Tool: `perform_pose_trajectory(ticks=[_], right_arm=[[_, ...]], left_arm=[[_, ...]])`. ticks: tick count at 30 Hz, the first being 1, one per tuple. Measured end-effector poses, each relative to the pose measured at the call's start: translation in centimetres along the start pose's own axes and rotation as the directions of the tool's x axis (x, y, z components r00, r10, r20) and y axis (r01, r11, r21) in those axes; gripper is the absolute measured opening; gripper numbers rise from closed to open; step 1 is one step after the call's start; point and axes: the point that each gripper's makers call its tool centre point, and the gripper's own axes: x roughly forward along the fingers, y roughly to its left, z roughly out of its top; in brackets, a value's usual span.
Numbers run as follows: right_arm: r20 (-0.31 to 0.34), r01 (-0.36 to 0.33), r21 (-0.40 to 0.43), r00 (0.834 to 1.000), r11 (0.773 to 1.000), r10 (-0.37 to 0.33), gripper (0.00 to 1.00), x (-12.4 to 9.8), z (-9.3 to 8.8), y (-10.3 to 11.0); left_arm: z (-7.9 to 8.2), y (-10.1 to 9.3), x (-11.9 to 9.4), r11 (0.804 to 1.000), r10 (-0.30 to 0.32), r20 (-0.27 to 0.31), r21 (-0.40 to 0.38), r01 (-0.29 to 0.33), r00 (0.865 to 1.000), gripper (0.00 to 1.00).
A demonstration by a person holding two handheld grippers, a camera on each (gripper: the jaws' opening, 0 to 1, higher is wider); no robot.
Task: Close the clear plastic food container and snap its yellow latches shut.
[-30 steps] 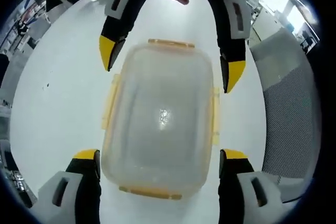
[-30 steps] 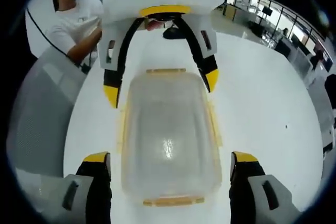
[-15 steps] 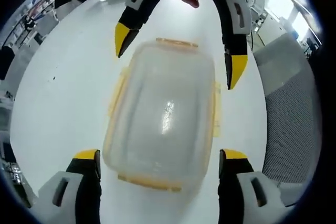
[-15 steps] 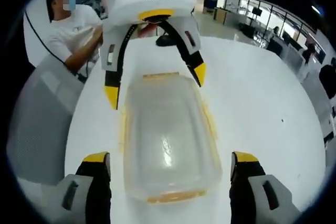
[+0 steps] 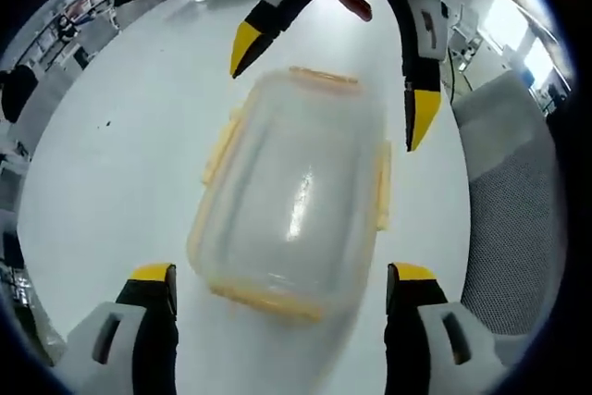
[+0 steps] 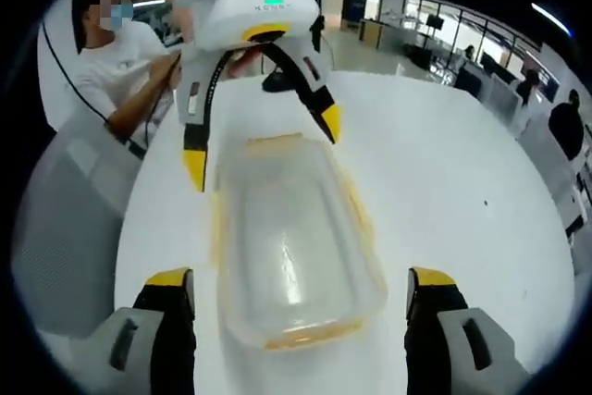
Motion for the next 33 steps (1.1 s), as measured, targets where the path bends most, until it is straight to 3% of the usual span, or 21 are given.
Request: perform_pose_trajectory(ticks=[10, 17, 33], right_arm=[[0.035, 0.044, 0.040, 0.998, 0.998, -0.046, 0.95, -0.6, -0.1, -0.3], [0.045, 0.055, 0.061, 0.997, 0.997, -0.058, 0.95, -1.0, -0.6, -0.1], [0.106, 0.109, 0.139, 0.987, 0.984, -0.124, 0.94, -2.1, -0.8, 0.1]], left_arm=[[-1.0, 0.2, -0.1, 0.999, 0.040, 0.024, -0.025, -0.040, 0.999, 0.95], [-0.9, 0.2, -0.5, 0.994, 0.049, 0.061, -0.100, -0.042, 0.997, 0.95], [-1.8, -0.5, -1.1, 0.987, 0.075, 0.085, -0.150, -0.062, 0.994, 0.94]])
